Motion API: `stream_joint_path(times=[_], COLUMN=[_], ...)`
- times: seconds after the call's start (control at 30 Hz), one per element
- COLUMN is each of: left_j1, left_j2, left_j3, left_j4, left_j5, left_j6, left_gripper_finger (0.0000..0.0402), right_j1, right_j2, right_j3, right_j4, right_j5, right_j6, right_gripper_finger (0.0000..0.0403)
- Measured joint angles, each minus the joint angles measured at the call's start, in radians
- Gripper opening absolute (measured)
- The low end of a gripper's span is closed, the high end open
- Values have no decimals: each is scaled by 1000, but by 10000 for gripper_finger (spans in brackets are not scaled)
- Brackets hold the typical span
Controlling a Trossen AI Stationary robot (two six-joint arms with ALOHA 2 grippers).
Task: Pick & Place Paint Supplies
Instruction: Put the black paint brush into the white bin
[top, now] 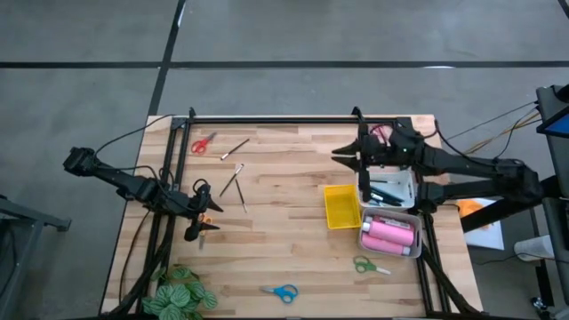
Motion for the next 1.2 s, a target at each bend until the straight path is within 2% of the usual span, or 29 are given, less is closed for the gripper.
stream_joint_path(times=[0.13,0.27,0.57,1.2], left_j1=[0,0,0,0], left_j2=[0,0,0,0], left_j3=[0,0,0,0], left_j4=[0,0,0,0], left_j5=[0,0,0,0], left_j6=[0,0,0,0], left_gripper_finger=[300,300,300,300], right_j1=[-81,-123,-126,-125], right_j2=[0,-1,-1,-1], right_j3=[-61,-82,-84,-85], right_j4=[146,165,166,166], right_j5=[-79,-83,-83,-74], right_j6=[18,61,5,9], right_gripper_finger=[83,83,83,83])
